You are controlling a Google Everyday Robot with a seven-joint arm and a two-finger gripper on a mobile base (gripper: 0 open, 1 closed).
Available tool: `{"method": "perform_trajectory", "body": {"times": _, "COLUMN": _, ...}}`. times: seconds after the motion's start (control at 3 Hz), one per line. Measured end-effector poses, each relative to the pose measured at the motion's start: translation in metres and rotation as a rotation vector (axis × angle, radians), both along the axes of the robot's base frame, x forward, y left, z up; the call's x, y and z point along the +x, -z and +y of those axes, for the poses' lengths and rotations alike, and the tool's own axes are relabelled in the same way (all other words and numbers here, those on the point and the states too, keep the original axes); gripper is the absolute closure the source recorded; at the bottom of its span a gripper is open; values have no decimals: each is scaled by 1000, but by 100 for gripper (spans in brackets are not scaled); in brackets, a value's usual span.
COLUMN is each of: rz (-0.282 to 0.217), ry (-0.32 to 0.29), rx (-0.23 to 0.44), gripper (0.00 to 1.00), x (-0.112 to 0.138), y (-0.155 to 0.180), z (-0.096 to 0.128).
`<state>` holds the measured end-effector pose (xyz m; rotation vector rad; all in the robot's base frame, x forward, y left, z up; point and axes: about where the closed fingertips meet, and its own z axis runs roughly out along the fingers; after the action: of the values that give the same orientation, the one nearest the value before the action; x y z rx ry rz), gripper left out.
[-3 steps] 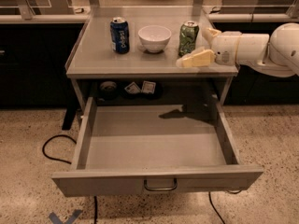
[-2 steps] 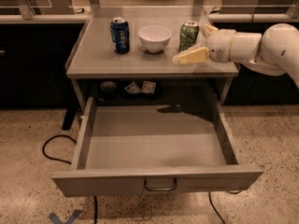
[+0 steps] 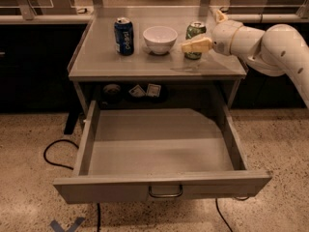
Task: Place green can into top drawer
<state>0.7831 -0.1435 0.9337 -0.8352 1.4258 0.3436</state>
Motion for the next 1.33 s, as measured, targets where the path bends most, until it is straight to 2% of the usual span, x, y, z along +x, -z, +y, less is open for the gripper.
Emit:
{"method": "perform_trajectory", "body": {"times": 0.33, "rz": 0, "ry": 0, "rx": 0, "gripper": 0, "x": 0, "y": 0, "z": 0}}
{"method": "perform_trajectory", "body": {"times": 0.67, "rz": 65, "ry": 2, "rx": -3, "gripper": 0, "x": 22, "y": 16, "z": 3}}
{"method": "perform_trajectory", "body": {"times": 1.0, "rz": 98, "ry": 21, "rx": -7, "gripper": 0, "x": 32, "y": 21, "z": -2}}
{"method": "perform_trajectory", "body": {"times": 1.33, "rz": 98, "ry": 21, "rx": -6, "gripper": 0, "x": 32, "y": 21, "z": -2}}
